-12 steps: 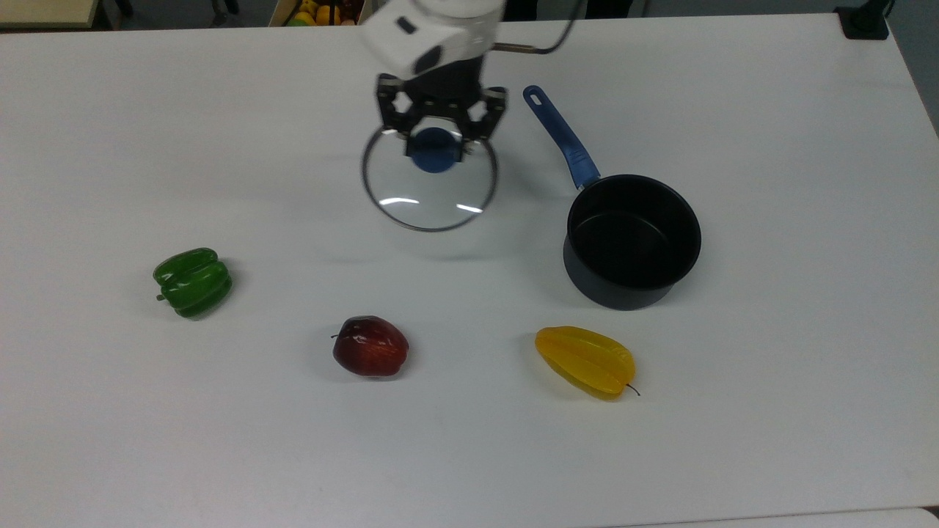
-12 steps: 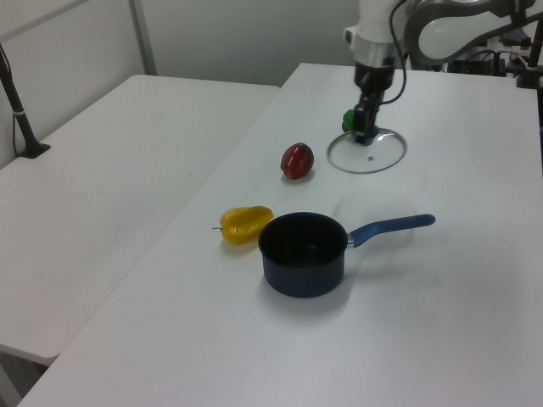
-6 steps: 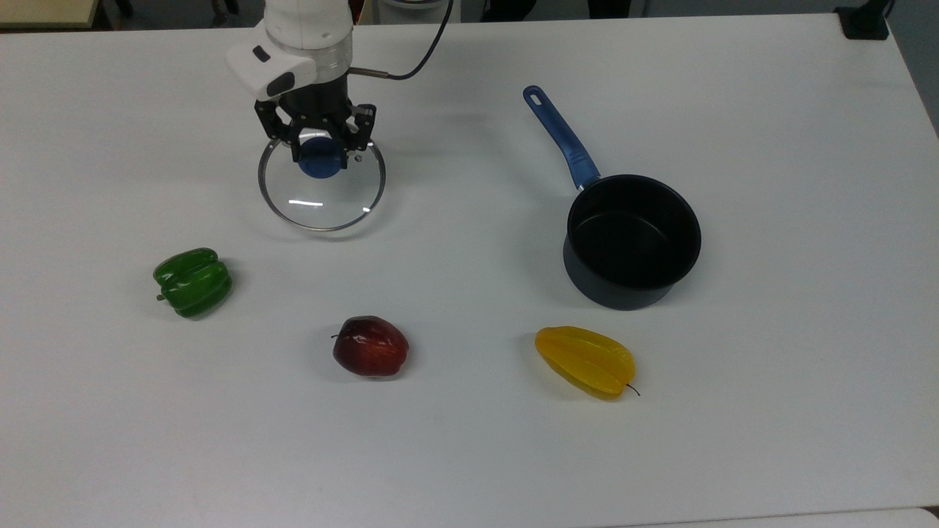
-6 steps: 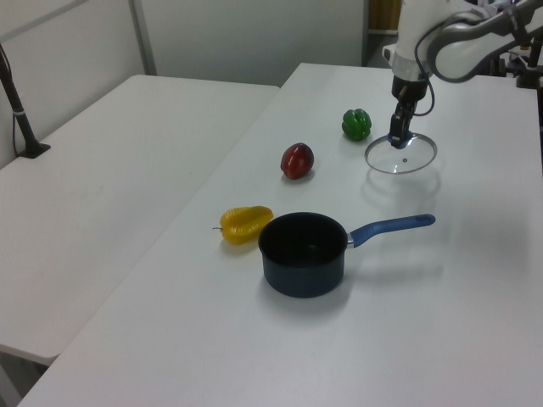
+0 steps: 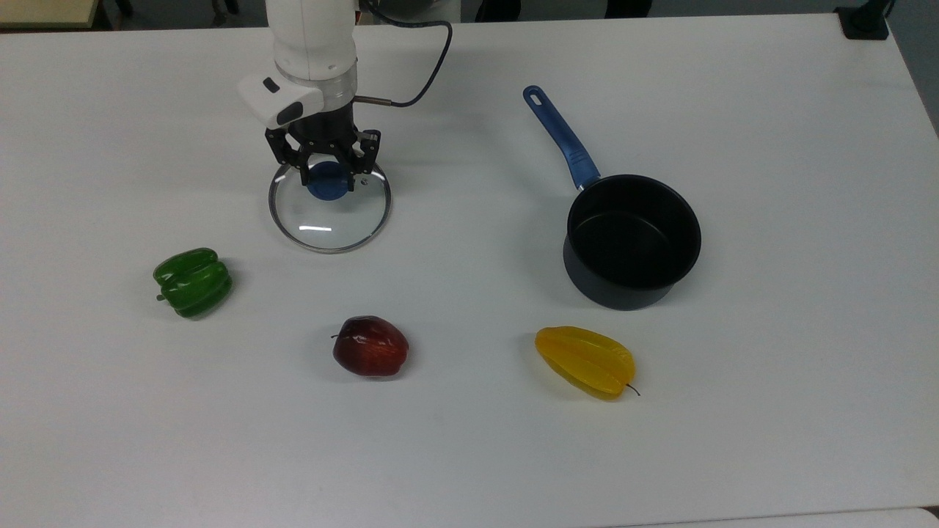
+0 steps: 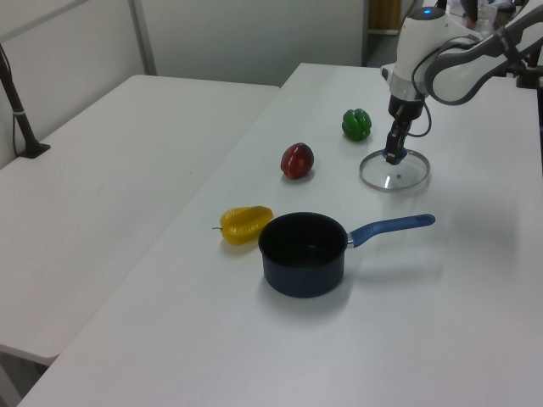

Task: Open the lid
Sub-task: 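Open the gripper, release the knob and raise the gripper away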

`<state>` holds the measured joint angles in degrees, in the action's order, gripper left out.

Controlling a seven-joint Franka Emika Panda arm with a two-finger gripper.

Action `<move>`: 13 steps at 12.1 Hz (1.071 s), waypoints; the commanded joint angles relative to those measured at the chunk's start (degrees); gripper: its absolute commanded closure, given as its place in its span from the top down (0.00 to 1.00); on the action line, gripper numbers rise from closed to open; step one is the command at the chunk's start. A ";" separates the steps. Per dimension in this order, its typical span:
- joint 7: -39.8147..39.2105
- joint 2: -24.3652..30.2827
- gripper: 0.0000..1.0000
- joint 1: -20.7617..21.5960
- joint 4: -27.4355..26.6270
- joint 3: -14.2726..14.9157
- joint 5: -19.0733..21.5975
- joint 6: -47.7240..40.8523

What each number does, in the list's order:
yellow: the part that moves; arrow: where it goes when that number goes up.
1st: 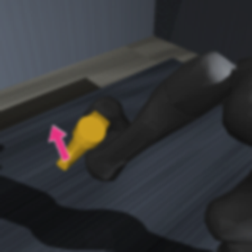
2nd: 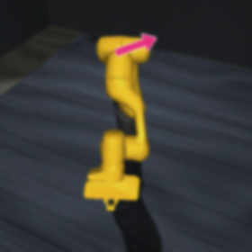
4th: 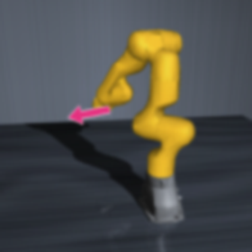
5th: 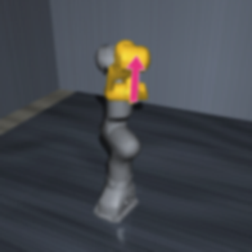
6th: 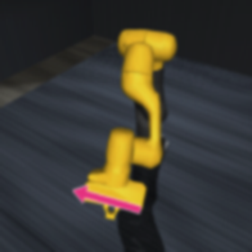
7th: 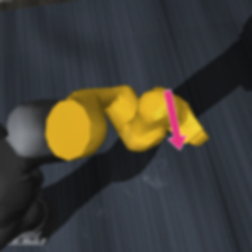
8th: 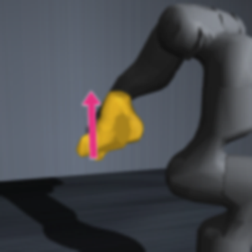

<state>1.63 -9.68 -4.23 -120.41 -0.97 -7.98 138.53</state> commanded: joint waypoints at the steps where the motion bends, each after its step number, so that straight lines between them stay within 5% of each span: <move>1: 0.13 0.19 0.63 0.28 -0.53 -0.08 1.82 0.87; 4: -0.05 0.27 0.79 0.54 0.00 -0.08 1.74 -1.93; 6: 0.04 0.89 1.00 0.89 2.79 -0.08 1.74 -6.57; 10: 0.04 3.25 1.00 4.75 17.72 -0.08 1.56 -26.86; 13: -0.39 8.17 1.00 8.79 23.44 0.26 1.56 -38.29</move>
<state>1.63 -5.26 1.87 -100.22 -1.48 -7.14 108.01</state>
